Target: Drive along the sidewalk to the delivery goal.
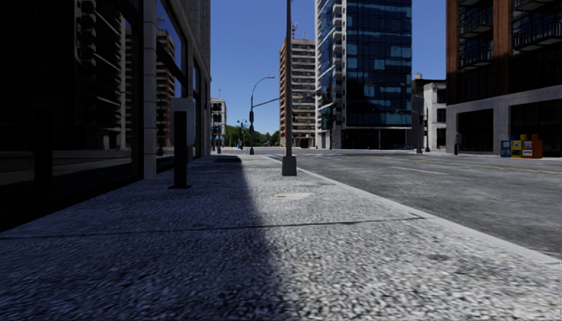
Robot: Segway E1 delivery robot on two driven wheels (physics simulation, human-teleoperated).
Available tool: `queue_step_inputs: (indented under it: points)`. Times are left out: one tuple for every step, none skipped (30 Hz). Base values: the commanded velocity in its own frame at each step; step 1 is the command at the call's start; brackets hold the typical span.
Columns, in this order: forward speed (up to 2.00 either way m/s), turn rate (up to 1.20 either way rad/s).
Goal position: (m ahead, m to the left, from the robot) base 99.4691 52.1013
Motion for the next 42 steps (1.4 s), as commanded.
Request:
queue_step_inputs:
  points:
    - [2.0,0.36]
    - [2.0,0.36]
    - [2.0,0.36]
    - [2.0,0.36]
    - [2.0,0.36]
    - [2.0,0.36]
    - [2.0,0.36]
    - [2.0,0.36]
    - [2.0,0.36]
    - [2.0,0.36]
    - [2.0,0.36]
    - [2.0,0.36]
    - [2.0,0.36]
    - [2.0,0.36]
    - [2.0,0.36]
    - [2.0,0.36]
    - [2.0,0.36]
    - [2.0,0.36]
    - [2.0,0.36]
    - [2.0,0.36]
    - [2.0,0.36]
    - [2.0,0.36]
    - [2.0,0.36]
    - [2.0,0.31]
    - [2.0,0.09]
    - [2.0,0.0]
    - [2.0,0.0]
    - [2.0,0.0]
    - [2.0,0.0]
    - [2.0,0.0]
    - [2.0,0.0]
    - [2.0,0.0]
    - [2.0,0.0]
    - [2.0,0.0]
    - [2.0,0.0]
    - [2.0,0.0]
    - [2.0,0.0]
    - [2.0,0.0]
    - [2.0,0.0]
    - [2.0,0.0]
    - [2.0,0.0]
    - [2.0,0.0]
